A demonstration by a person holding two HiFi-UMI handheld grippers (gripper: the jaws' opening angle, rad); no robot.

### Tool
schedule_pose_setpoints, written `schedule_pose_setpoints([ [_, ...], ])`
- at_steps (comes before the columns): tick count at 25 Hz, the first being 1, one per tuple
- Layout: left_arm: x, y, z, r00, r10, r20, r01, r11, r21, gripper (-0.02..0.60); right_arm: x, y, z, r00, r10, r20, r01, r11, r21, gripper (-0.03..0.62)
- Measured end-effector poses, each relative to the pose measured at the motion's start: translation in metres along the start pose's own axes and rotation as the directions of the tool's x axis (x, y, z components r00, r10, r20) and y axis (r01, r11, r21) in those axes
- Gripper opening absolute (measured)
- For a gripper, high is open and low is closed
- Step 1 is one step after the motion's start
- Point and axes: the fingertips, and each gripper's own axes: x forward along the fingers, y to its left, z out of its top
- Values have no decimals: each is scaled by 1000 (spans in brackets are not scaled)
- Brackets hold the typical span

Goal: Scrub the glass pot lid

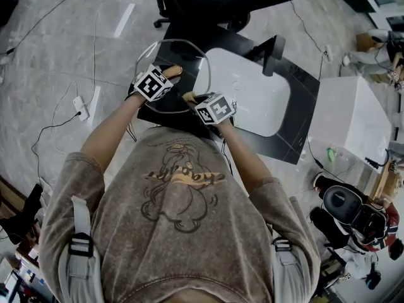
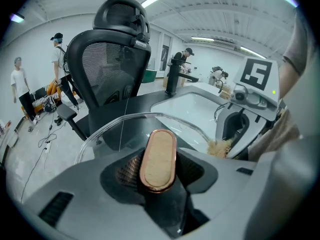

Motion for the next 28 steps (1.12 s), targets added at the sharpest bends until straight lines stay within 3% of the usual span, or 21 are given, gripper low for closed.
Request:
schedule_pose_setpoints([
  [7,-1,-1,-1,1000,0,0,0,1000,-2,187,10,21,0,999,33,-4,-33,999,-17,38],
  [11,0,-1,-1,1000,2,0,-2,1000,-5,187,20,35,1,995,96,-7,-96,995,16,38],
  [15,0,0,0,1000,5,0,-5,1000,-11,188,35,53,10,992,129,-12,-129,992,-12,38],
  [22,2,0,0,1000,7,4,-7,1000,-14,189,67,93,29,985,172,-27,-174,968,-179,38],
  [28,1,1,0,1000,8,13,-8,1000,-16,189,78,104,42,986,163,-20,-163,957,-242,38],
])
